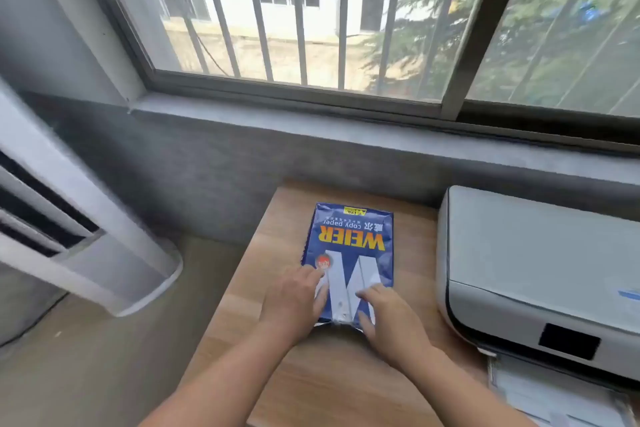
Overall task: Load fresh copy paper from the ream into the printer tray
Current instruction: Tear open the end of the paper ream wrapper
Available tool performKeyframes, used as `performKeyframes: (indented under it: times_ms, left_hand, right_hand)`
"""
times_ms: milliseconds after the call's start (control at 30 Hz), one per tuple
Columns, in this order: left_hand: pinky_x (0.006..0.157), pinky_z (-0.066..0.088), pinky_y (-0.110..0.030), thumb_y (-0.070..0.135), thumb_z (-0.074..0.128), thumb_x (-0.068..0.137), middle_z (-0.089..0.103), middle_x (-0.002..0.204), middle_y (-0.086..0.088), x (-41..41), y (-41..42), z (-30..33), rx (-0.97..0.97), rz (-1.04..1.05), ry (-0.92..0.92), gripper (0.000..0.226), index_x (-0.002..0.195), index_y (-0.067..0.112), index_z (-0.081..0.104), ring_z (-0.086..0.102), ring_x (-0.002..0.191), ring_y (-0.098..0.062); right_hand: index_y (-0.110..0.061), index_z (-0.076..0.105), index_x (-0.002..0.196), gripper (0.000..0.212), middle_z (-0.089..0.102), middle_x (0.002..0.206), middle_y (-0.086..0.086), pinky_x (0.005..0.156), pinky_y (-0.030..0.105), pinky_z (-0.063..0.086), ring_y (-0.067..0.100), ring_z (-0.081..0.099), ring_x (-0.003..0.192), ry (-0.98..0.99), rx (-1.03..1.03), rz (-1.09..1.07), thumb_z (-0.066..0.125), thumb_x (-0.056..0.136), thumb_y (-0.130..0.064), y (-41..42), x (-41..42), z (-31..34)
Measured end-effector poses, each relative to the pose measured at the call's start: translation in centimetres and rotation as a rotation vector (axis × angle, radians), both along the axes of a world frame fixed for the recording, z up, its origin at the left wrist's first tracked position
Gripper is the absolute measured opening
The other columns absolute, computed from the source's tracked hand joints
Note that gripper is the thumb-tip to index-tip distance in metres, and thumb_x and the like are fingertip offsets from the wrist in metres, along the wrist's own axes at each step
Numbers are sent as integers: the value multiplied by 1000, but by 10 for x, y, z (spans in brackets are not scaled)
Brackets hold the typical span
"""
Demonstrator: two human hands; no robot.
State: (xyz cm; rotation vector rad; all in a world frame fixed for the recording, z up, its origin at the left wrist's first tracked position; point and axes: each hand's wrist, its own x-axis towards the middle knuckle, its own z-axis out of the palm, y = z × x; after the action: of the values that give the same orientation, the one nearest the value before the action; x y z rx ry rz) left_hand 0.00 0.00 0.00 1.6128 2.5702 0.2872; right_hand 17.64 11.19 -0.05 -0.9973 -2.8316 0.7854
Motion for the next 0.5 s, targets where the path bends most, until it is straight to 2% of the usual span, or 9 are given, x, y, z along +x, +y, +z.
performKeyframes:
  times_ms: [100,200,300,367,400,500]
  left_hand:
    - [69,58,-41,38,45,94,73,84,0,-2,17,-13,-1,-37,-7,36,96,17,74,68,77,-24]
    - [76,58,-40,35,43,94,75,92,-2,-4,29,-35,-16,-72,-48,37,99,15,73,69,84,-24]
    - [85,61,-39,28,53,89,78,107,-7,-12,43,-66,-62,-148,-43,34,106,10,76,74,96,-28]
    - [93,60,-40,20,69,83,75,123,-11,-18,46,-91,-131,-231,8,35,116,7,75,72,112,-30]
    - [99,58,-42,16,69,83,71,132,-12,-18,44,-103,-159,-265,1,40,122,6,72,68,123,-31]
    - [111,48,-48,13,35,89,56,152,-14,-16,31,-117,-196,-281,-64,55,136,3,62,49,143,-35]
  right_hand:
    - [-21,60,132,39,61,128,-3,96,30,47,18,56,121,-3,-54,20,61,94,-28,14,-18,-30]
    - [-16,61,131,35,60,127,1,92,32,46,21,54,120,-50,-115,50,57,97,-25,18,-38,-57]
    - [-9,65,114,24,61,112,8,86,42,50,29,57,107,-71,-136,22,57,94,-19,19,-52,-89]
    - [-8,67,103,16,60,104,10,81,44,50,31,58,98,-77,-138,8,56,93,-16,16,-56,-108]
    - [-7,67,99,13,60,101,11,80,44,50,31,57,95,-73,-140,-1,57,93,-13,14,-58,-115]
    - [-6,65,93,7,61,98,13,81,47,50,32,55,93,-46,-131,-51,59,91,-8,10,-58,-123]
